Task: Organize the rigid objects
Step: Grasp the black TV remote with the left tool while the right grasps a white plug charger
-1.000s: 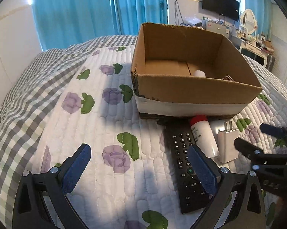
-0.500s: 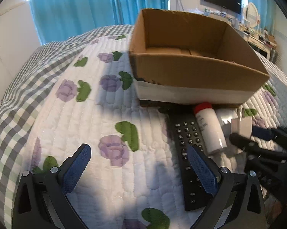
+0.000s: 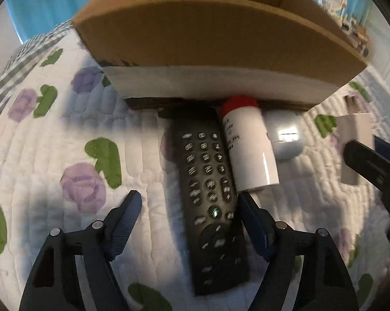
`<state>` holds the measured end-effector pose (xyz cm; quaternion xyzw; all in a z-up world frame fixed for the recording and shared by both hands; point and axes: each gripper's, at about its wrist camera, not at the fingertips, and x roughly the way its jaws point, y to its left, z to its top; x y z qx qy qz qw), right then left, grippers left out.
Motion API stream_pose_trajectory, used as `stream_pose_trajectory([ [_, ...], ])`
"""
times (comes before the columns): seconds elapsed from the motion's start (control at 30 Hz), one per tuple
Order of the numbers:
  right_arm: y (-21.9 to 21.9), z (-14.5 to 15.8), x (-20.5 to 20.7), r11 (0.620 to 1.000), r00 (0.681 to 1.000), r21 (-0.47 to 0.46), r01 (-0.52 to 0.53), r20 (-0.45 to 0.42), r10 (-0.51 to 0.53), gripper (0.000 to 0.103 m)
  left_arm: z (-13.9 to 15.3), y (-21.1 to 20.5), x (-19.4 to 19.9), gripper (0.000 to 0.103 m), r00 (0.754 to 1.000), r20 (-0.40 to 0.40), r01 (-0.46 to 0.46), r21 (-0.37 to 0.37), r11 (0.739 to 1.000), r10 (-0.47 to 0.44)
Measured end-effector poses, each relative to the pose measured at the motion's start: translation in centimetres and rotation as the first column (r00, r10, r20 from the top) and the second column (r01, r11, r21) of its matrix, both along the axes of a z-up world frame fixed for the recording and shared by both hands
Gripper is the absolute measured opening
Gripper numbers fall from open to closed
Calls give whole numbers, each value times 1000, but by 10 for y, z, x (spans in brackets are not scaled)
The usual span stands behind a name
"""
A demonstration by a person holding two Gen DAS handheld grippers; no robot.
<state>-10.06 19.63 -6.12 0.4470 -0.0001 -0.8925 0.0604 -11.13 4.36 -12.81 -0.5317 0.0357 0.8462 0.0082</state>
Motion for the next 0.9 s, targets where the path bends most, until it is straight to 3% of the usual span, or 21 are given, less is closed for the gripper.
stream_pose_trajectory([
  [0.07, -2, 0, 3, 1000, 1000, -2, -9, 3, 9, 41, -2, 6, -1, 70, 1000, 0, 24, -30, 999, -24],
  [0.2, -3, -2, 8, 1000, 1000, -8, -9, 4, 9, 41, 5, 11, 9, 44, 997, -15, 73, -12, 997, -73],
  [0.7, -18, 5, 31, 997, 999, 63, -33, -17, 34, 40, 38, -1, 76, 41, 990, -70, 128, 43, 991, -125],
  [0.9, -22, 16, 40, 996, 997, 72, -42, -54, 46, 39, 43, -11, 76, 40, 989, -95, 123, 58, 991, -117],
])
